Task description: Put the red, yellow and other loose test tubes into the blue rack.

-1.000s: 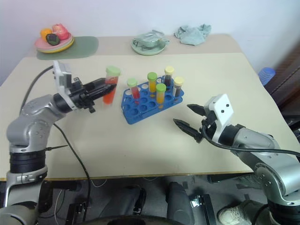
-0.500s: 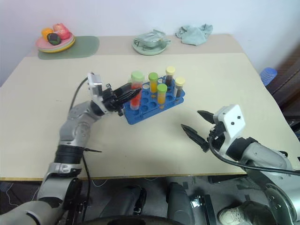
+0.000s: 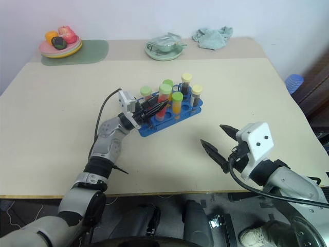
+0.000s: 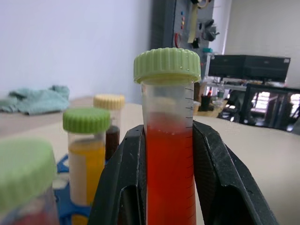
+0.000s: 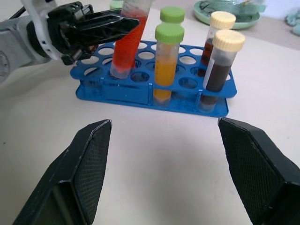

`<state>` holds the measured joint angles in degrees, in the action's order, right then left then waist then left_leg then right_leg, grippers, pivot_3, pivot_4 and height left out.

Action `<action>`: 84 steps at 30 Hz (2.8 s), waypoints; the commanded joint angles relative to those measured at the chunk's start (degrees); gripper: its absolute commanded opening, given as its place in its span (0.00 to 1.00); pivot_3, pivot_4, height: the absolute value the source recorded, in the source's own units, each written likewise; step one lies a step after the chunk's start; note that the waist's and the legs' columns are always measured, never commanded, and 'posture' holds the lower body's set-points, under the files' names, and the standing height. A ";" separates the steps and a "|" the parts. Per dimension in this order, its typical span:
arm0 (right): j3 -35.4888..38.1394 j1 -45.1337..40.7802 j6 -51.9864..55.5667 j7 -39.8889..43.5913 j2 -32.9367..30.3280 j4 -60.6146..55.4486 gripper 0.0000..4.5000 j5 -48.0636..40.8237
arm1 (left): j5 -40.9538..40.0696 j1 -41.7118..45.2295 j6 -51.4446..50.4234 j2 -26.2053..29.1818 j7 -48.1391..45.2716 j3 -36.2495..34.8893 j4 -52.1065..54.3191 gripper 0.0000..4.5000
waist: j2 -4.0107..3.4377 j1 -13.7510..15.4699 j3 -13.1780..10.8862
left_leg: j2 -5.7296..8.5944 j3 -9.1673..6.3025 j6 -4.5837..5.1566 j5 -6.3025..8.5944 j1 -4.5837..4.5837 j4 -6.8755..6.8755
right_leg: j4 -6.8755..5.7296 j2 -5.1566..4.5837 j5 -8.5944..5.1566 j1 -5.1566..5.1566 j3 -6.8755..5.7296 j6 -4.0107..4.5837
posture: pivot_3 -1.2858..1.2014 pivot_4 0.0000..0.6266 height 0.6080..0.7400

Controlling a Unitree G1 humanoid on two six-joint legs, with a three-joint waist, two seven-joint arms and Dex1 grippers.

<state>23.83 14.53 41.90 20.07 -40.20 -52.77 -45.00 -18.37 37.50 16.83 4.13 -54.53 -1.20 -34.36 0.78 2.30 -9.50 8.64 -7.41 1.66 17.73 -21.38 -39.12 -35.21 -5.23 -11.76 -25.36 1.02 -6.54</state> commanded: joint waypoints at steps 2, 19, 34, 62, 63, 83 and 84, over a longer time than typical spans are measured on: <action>2.25 -0.27 -0.21 -0.87 -0.46 -2.40 0.83 -1.67 | 1.52 1.23 3.63 -0.13 1.42 -0.24 -2.81 0.17 | 0.00 0.03 0.01 | 0.00 0.00 0.00 0.00 0.00 0.00 | 0.01 0.00 0.00 0.02 0.00 0.00 | 0.52 0.24 1.00; 7.55 5.67 -0.91 2.47 -1.56 -1.94 0.83 -5.38 | -0.49 -3.98 2.00 1.69 -1.62 0.52 2.31 0.17 | -0.06 0.01 0.10 | -0.02 0.00 0.02 0.01 0.05 -0.01 | 0.00 0.04 0.00 0.07 0.01 0.00 | 0.52 0.24 1.00; 8.17 5.69 -0.70 2.21 -2.26 -2.31 0.83 -6.68 | 2.46 0.62 5.70 0.17 -0.02 0.75 -5.73 0.17 | -0.09 0.10 0.14 | -0.02 0.00 0.04 0.02 0.07 -0.01 | 0.02 0.04 0.00 0.11 0.00 -0.01 | 0.52 0.24 1.00; 5.88 2.99 -1.08 3.25 -3.06 -0.15 0.83 -5.38 | -1.42 -9.13 -1.58 3.85 -0.85 1.16 15.40 0.99 | -0.11 -0.05 0.17 | -0.04 0.00 0.06 0.04 0.04 0.01 | 0.06 0.06 0.00 0.07 0.02 -0.01 | 0.52 0.24 1.00; 5.67 2.86 -1.14 3.52 -3.11 0.15 0.83 -5.27 | -1.55 -10.11 -2.80 4.66 -1.00 1.34 17.25 0.99 | -0.12 0.03 0.17 | -0.05 0.00 0.06 0.04 0.05 0.01 | 0.05 0.07 0.00 0.07 0.02 -0.01 | 0.52 0.24 1.00; 2.84 1.00 -13.27 11.08 -0.30 17.68 0.83 9.55 | -12.59 -31.43 -33.01 34.75 -4.71 -11.59 43.19 0.99 | -0.35 -0.06 0.19 | -0.20 0.06 -0.05 0.13 0.07 0.14 | 0.07 0.23 -0.02 -0.01 0.08 0.03 | 0.52 0.24 1.00; 2.95 1.04 -14.57 11.89 0.08 19.19 0.83 10.22 | -12.56 -32.91 -32.45 35.19 -4.82 -12.28 44.12 0.99 | -0.39 0.02 0.21 | -0.20 0.08 -0.04 0.13 0.08 0.14 | 0.09 0.22 -0.02 0.01 0.08 0.03 | 0.52 0.24 1.00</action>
<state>25.30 15.62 30.54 30.61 -40.68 -34.58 -35.98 -29.54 5.72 -15.95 38.90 -58.79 -12.34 6.50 0.40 2.32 -9.29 8.45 -7.31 1.67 17.89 -21.31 -38.99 -35.09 -5.02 -11.78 -25.32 1.10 -6.51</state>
